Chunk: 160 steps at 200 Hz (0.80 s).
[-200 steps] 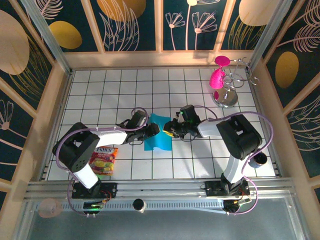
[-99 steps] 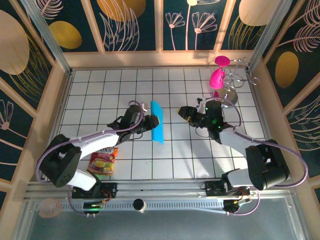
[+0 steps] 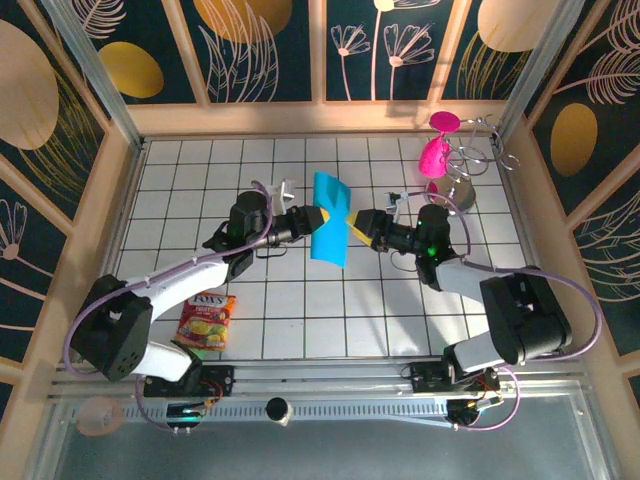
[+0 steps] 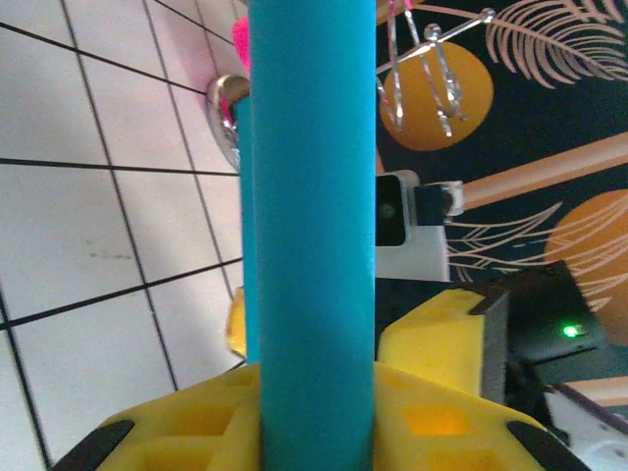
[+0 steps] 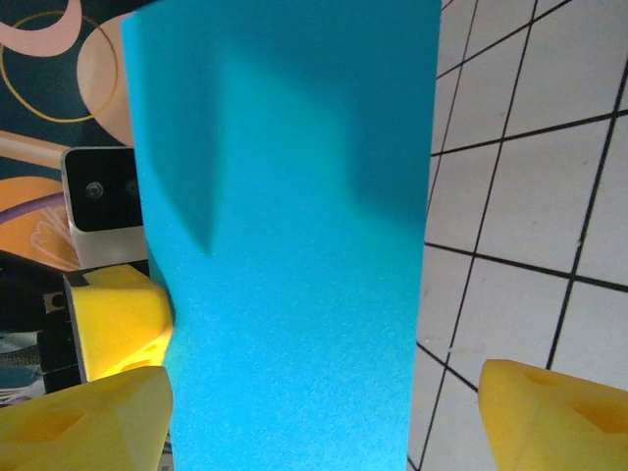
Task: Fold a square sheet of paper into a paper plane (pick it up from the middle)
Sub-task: First fold in half a square sheet of paper at the center of the table.
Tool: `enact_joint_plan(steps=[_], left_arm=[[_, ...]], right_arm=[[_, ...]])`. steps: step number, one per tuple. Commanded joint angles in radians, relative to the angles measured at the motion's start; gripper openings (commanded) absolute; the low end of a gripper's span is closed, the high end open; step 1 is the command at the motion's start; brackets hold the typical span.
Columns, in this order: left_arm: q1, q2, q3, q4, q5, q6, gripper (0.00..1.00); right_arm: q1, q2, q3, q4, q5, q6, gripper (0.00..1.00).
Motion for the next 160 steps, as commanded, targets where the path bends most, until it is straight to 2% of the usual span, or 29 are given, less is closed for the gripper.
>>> enact_joint_plan(steps=[1, 26, 48, 73, 99, 131, 160], left_arm=[[0.009, 0.026, -0.001, 0.075, 0.068, -0.05, 0.27], [0.011, 0.04, -0.008, 0.08, 0.063, -0.06, 0.27], [0.015, 0.053, -0.002, 0.04, 0.047, -0.044, 0.26], [0.02, 0.056, 0.01, -0.036, 0.003, -0.013, 0.26], [0.027, 0.06, 0.011, -0.074, -0.022, 0.007, 0.25], [0.028, 0.07, 0.008, -0.074, -0.019, 0.006, 0.24], [0.028, 0.076, 0.0, -0.063, -0.014, -0.004, 0.24]], right_arm=[[0.005, 0.03, 0.019, 0.113, -0.064, 0.048, 0.81], [0.011, 0.05, 0.027, 0.133, -0.079, 0.058, 0.8], [0.012, 0.042, 0.03, 0.14, -0.09, 0.064, 0.75], [0.009, 0.013, 0.031, 0.084, -0.068, 0.036, 0.61], [0.007, -0.019, 0.04, -0.056, -0.002, -0.035, 0.46], [0.006, -0.038, 0.051, -0.108, 0.019, -0.061, 0.33], [0.009, -0.036, 0.06, -0.119, 0.028, -0.05, 0.12]])
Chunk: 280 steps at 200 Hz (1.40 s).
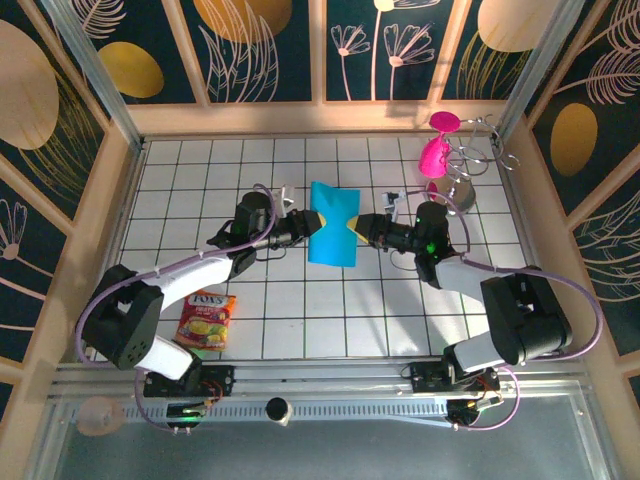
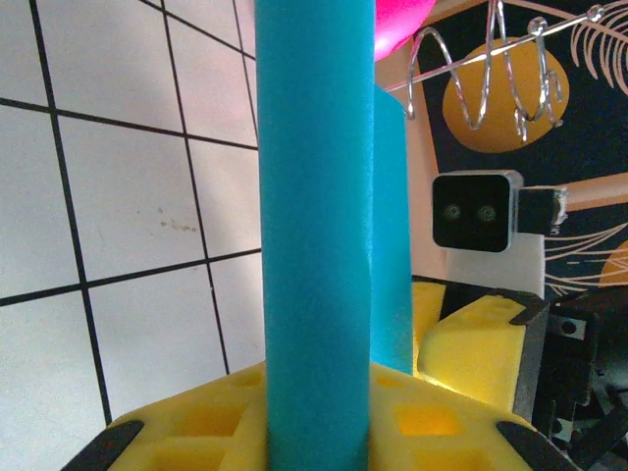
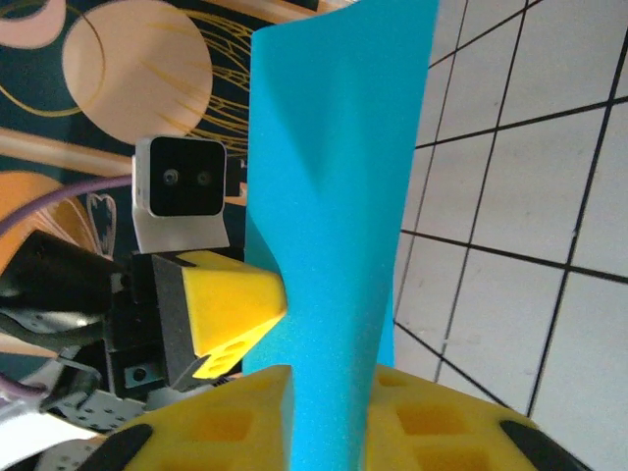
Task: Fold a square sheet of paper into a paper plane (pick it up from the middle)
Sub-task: First fold in half a square sheet of paper at the center of the table.
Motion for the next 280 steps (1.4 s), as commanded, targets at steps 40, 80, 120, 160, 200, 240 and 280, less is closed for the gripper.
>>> enact_joint_plan(steps=[40, 80, 120, 160, 200, 240, 280], left_arm=[[0.006, 0.023, -0.023, -0.029, -0.029, 0.021, 0.44], [0.029, -0.025, -0.016, -0.154, -0.098, 0.101, 0.79], [0.049, -0.115, 0.009, -0.282, -0.213, 0.194, 0.95], [0.054, -0.137, -0.047, -0.232, -0.216, 0.163, 0.97], [0.053, -0.13, -0.097, -0.174, -0.201, 0.12, 0.98], [0.054, -0.115, -0.154, -0.123, -0.195, 0.075, 0.98], [0.054, -0.081, -0.196, -0.059, -0.153, 0.04, 0.95]], right_arm=[[0.002, -0.058, 0.084, -0.257, 0.1, -0.107, 0.0], [-0.036, -0.112, 0.212, -0.666, 0.217, -0.279, 0.0], [-0.069, -0.113, 0.407, -0.987, 0.287, -0.433, 0.0], [-0.012, -0.068, 0.494, -0.997, 0.249, -0.402, 0.0], [0.09, 0.068, 0.512, -0.941, 0.239, -0.348, 0.0], [0.151, 0.199, 0.423, -0.643, 0.118, -0.189, 0.0], [0.154, 0.273, 0.288, -0.293, 0.03, -0.032, 0.0]])
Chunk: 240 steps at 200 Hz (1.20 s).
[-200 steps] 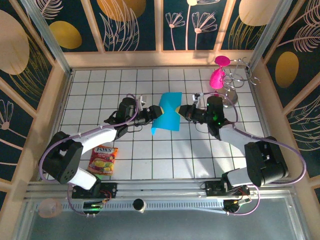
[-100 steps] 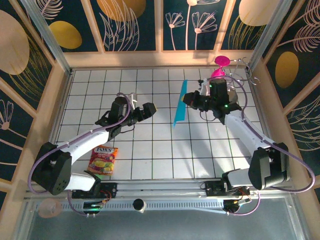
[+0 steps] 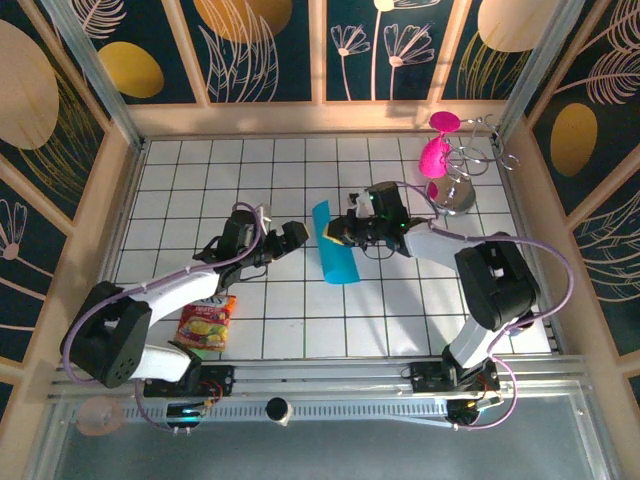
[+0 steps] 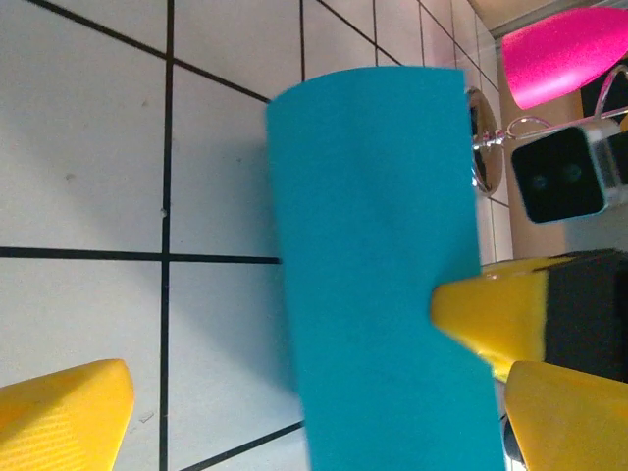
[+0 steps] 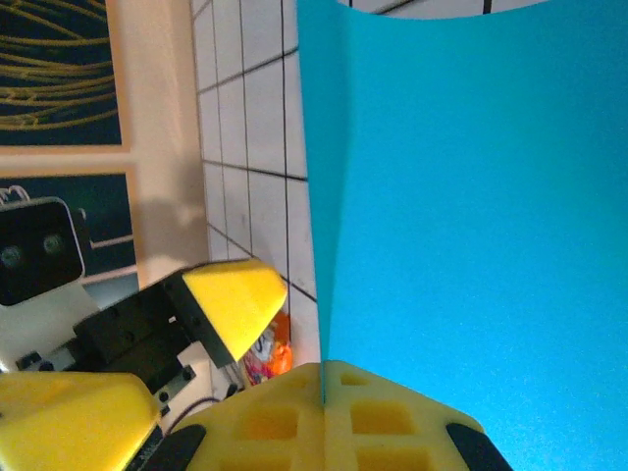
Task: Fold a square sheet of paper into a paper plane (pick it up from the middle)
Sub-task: First fold in half a square sheet of paper at the center of the table.
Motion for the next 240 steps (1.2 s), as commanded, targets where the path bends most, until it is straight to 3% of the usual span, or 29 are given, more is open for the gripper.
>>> enact_joint_plan(steps=[1, 18, 42, 110, 193, 240], left_arm=[[0.006, 0.03, -0.025, 0.076, 0.04, -0.038, 0.95], [0.005, 0.061, -0.03, 0.101, 0.067, -0.05, 0.93], [0.005, 0.113, -0.031, 0.144, 0.104, -0.073, 0.9], [-0.006, 0.197, -0.009, 0.155, 0.114, -0.093, 0.81], [-0.07, 0.302, 0.119, -0.026, -0.05, -0.049, 0.7], [-0.071, 0.32, 0.127, -0.039, -0.102, -0.065, 0.56]], right_arm=[[-0.007, 0.027, -0.07, 0.304, -0.09, 0.135, 0.0], [-0.024, 0.058, -0.117, 0.406, -0.119, 0.18, 0.0], [-0.04, 0.095, -0.142, 0.409, -0.112, 0.164, 0.0], [-0.048, 0.173, -0.079, 0.248, -0.068, 0.016, 0.0], [-0.023, 0.257, 0.056, 0.113, -0.073, -0.116, 0.0], [-0.021, 0.281, 0.096, 0.08, -0.064, -0.133, 0.0]])
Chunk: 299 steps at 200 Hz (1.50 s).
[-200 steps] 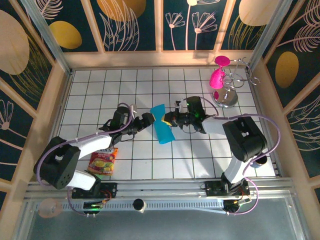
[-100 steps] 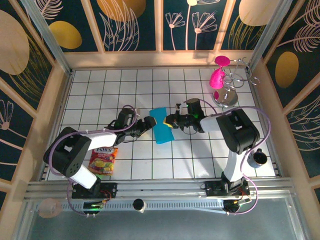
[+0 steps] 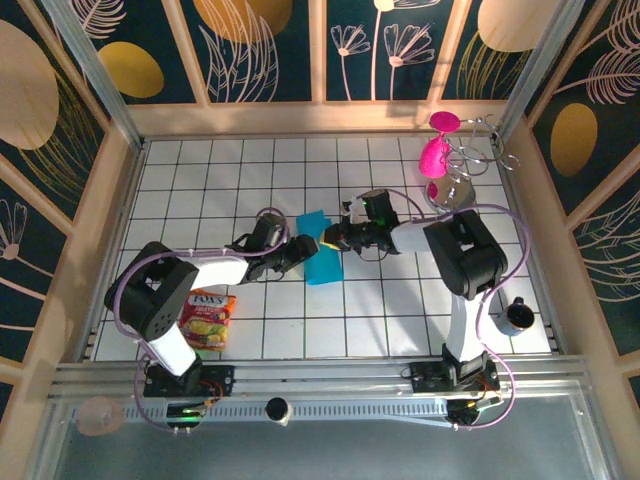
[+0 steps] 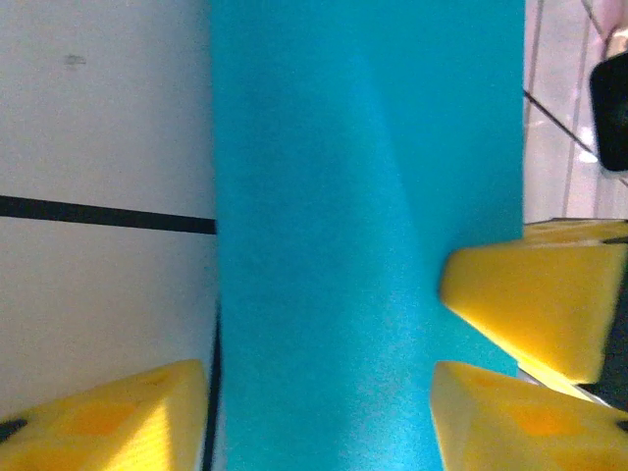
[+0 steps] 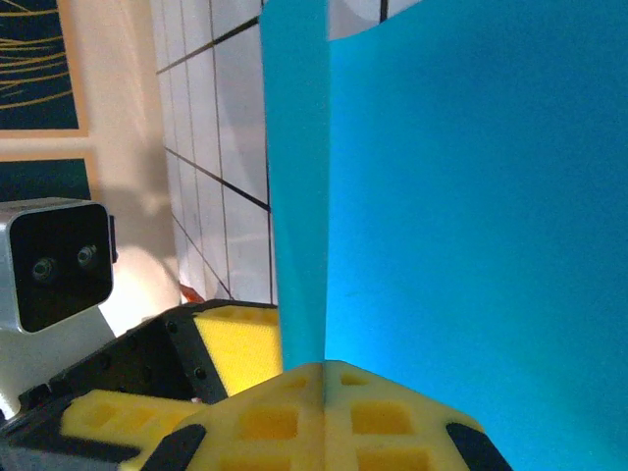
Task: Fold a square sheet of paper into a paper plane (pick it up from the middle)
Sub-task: First fold in half a square sheet of paper at the center of the table, then rotate the square sheet of paper at the center of the table.
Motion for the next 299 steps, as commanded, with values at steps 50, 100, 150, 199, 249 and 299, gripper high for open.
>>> enact_joint_plan(steps=[50, 100, 150, 199, 249, 299], left_arm=[[-0.002, 0.051, 0.019, -0.031, -0.047, -0.005, 0.46], [-0.008, 0.099, 0.027, -0.038, -0.032, 0.002, 0.44], [-0.023, 0.185, 0.063, -0.15, -0.099, 0.039, 0.4], [-0.035, 0.312, 0.067, -0.173, -0.142, 0.018, 0.39], [-0.064, 0.447, 0.144, -0.232, -0.137, 0.037, 0.41], [-0.074, 0.568, 0.2, -0.285, -0.149, 0.066, 0.42]], right_arm=[[0.005, 0.02, 0.033, -0.062, 0.018, -0.045, 0.0], [0.003, 0.009, 0.034, -0.087, 0.05, -0.058, 0.02], [-0.028, -0.091, 0.04, -0.206, 0.194, -0.101, 0.26], [-0.08, -0.275, -0.024, -0.284, 0.409, -0.124, 0.37], [-0.08, -0.331, -0.084, -0.252, 0.469, -0.093, 0.37], [-0.08, -0.308, -0.075, -0.247, 0.452, -0.107, 0.37]])
